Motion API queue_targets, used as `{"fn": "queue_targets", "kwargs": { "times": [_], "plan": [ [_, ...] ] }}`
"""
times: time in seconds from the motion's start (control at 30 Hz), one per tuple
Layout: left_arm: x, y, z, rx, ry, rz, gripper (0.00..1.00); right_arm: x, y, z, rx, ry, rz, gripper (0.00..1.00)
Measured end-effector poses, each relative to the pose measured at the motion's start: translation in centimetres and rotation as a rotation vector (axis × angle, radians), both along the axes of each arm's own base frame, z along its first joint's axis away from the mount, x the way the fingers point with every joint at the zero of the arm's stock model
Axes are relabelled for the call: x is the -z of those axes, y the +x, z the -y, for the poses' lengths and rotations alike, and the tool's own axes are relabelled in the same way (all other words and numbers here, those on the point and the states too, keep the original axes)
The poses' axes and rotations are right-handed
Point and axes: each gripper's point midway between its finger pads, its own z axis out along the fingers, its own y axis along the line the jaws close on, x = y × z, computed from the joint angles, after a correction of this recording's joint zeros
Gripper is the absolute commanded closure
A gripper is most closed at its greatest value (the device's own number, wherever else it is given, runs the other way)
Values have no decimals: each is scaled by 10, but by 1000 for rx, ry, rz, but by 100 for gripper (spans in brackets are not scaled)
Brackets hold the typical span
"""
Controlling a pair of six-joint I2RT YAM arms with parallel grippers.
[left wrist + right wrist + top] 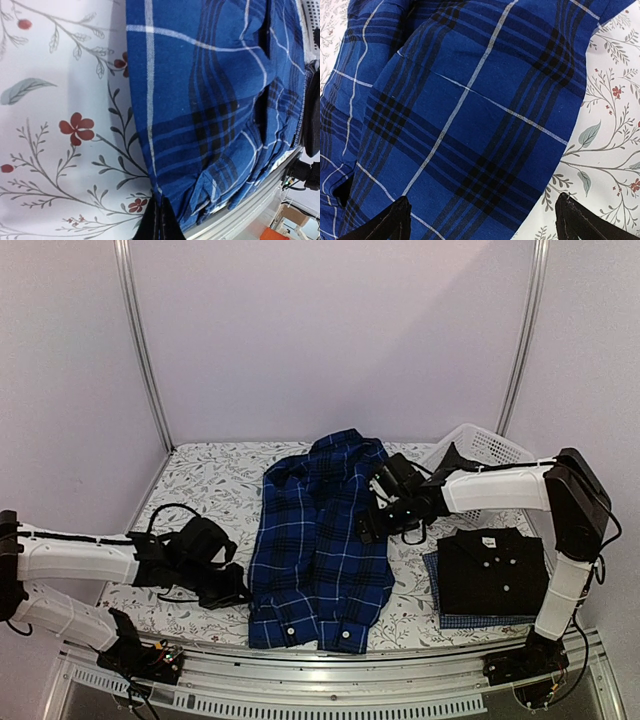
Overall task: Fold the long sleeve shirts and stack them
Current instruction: Flatten out the crumpled shirt at the center of the board.
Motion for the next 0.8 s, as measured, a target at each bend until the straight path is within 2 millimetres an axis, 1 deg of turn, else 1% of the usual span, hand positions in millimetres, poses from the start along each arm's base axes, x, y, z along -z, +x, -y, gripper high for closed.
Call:
{"fn": "queue_targets", "kwargs": {
  "times": [0.1,0.17,0.23,0.3,0.37,0.47,0.53,0.57,0.63,0.7,0.8],
  "plan": [
    [-20,11,-4,-27,15,58,100,3,-1,1,2,-1,-4,1],
    [-37,22,-8,-51,13,109,100,6,-2,1,1,-2,-9,1],
    [-53,36,-16,-84,8,152,100,8,-2,0,-2,-1,-13,1],
    [-63,51,-31,-133,19,188,100,13,-2,-2,-6,0,-22,1],
    [-67,63,-47,-171,48,207,100,18,-4,-3,-10,-5,-33,1],
    [-74,85,-79,-237,104,235,100,26,-7,-5,-19,-12,-48,1],
    [-89,108,-104,-299,133,267,100,30,-10,-7,-26,-18,-55,1],
    [-100,124,-119,-343,141,289,100,31,-11,-8,-30,-21,-58,1],
    [-130,160,-149,-428,145,355,100,34,-16,-11,-42,-27,-64,1],
    [-165,200,-182,-509,138,435,100,35,-19,-15,-52,-30,-65,1],
    [-201,252,-212,-561,140,529,100,35,-22,-18,-60,-32,-67,1]
  ]
}}
